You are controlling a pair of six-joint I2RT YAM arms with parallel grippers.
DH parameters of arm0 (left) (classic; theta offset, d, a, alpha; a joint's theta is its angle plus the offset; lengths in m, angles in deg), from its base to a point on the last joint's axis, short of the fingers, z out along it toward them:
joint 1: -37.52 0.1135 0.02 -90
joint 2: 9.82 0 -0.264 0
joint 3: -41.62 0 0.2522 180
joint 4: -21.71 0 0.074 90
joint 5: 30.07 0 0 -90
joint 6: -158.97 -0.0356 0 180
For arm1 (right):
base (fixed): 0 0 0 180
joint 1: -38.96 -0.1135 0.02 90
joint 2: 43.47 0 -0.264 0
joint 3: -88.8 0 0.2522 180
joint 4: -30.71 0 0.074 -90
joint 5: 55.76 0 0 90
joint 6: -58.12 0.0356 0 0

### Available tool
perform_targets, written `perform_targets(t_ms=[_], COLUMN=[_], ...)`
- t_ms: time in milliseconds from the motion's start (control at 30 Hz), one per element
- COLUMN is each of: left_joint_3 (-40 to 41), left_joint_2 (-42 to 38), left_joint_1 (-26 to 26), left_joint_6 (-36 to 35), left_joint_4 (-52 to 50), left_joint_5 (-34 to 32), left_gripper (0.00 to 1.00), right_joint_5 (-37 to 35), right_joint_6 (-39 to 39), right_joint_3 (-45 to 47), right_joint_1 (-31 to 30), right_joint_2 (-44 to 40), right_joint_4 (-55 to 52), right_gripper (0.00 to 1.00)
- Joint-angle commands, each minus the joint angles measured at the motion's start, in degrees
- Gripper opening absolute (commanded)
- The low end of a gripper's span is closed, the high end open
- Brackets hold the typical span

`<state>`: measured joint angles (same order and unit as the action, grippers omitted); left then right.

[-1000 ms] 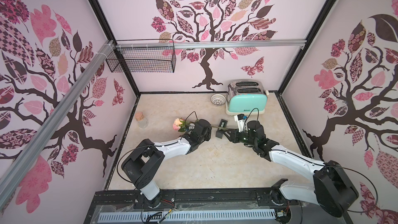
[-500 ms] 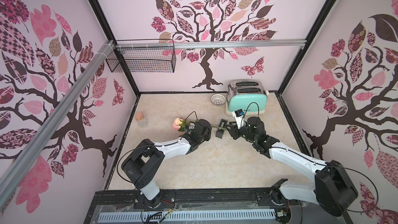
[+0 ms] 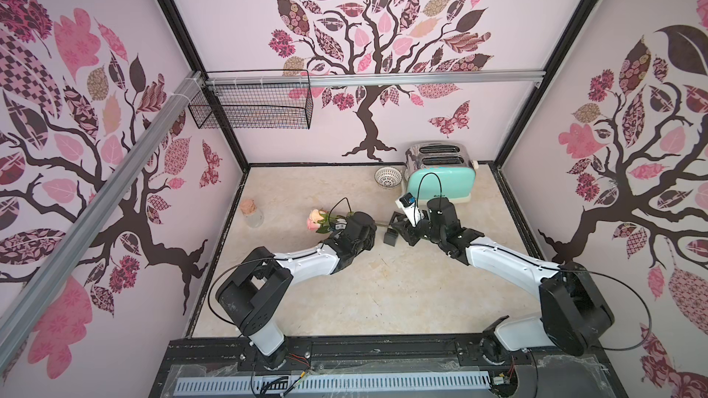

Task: Wrap bouquets with tape
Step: Stick the tape to the bouquet.

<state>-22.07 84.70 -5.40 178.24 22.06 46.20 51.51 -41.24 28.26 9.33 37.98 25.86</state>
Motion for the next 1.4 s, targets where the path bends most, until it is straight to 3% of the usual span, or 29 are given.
perform_targets(t_ms=[0,767,1367], left_joint_3=[-0.3,-0.5,-0.9], left_joint_2=[-0.8,-0.6,-0.7], left_joint_1=[-0.2,-0.2,-0.2], left_joint_6=[-1.1,-1.3,-1.6], left_joint_4=[1.2,1.5,1.5], left_joint_5=[-0.7,-0.7,-0.9], left_gripper=[0.0,0.0,0.0], right_joint_5=[1.2,-4.3,-5.6], right_joint_6=[-4.1,-9.7,-7.4], right_joint_3=[-1.9,-4.4,-4.8], right_joint_1=[-0.4,-2.2,-2.0], right_joint_2=[1.6,5.8,-0.6], right_joint_4=[-2.1,-2.7,-4.1], right_gripper=[0.35,0.39,0.43])
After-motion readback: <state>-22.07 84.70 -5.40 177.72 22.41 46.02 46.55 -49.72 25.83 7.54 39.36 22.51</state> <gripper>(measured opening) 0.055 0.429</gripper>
